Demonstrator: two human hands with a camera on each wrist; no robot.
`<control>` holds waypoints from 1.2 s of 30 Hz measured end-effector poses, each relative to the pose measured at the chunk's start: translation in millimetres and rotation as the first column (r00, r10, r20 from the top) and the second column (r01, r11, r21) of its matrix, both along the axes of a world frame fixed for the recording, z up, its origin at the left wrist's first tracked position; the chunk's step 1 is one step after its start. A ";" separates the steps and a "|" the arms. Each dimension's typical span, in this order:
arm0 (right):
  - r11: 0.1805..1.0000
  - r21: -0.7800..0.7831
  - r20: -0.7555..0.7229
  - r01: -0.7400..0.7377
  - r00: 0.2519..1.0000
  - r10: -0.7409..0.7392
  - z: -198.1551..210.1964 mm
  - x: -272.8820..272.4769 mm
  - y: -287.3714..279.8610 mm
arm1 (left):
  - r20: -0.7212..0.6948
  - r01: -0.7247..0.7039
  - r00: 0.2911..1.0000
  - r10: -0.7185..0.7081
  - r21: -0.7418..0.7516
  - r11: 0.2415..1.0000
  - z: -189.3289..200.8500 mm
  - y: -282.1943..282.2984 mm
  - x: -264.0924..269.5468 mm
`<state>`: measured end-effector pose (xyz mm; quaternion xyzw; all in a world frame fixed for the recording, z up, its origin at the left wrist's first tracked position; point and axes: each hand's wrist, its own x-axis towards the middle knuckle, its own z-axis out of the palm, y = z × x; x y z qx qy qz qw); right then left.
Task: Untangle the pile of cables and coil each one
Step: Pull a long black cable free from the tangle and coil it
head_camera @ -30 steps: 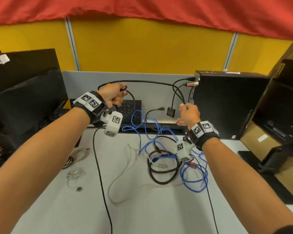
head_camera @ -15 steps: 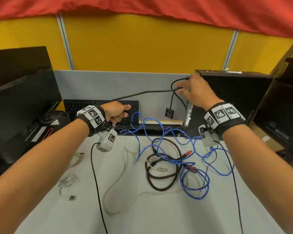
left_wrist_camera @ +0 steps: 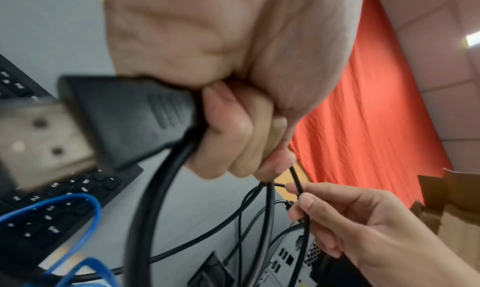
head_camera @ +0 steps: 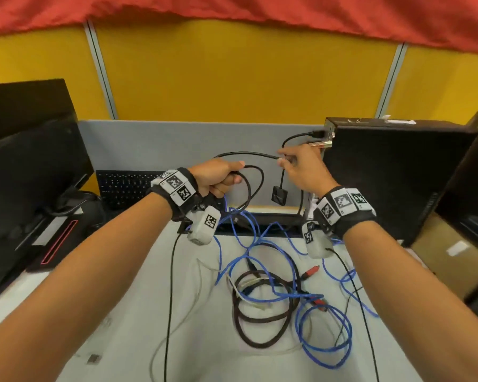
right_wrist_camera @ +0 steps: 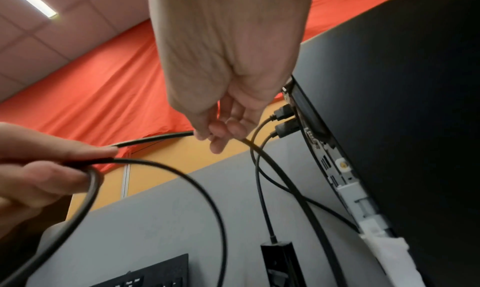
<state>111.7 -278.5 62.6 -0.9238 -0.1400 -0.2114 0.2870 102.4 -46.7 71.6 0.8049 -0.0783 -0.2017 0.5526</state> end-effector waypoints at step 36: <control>0.840 0.506 -0.073 -0.196 0.961 0.268 -2.9 17.2 27.3 | 0.073 0.066 0.996 -0.049 -0.254 0.965 54.0 23.2 44.2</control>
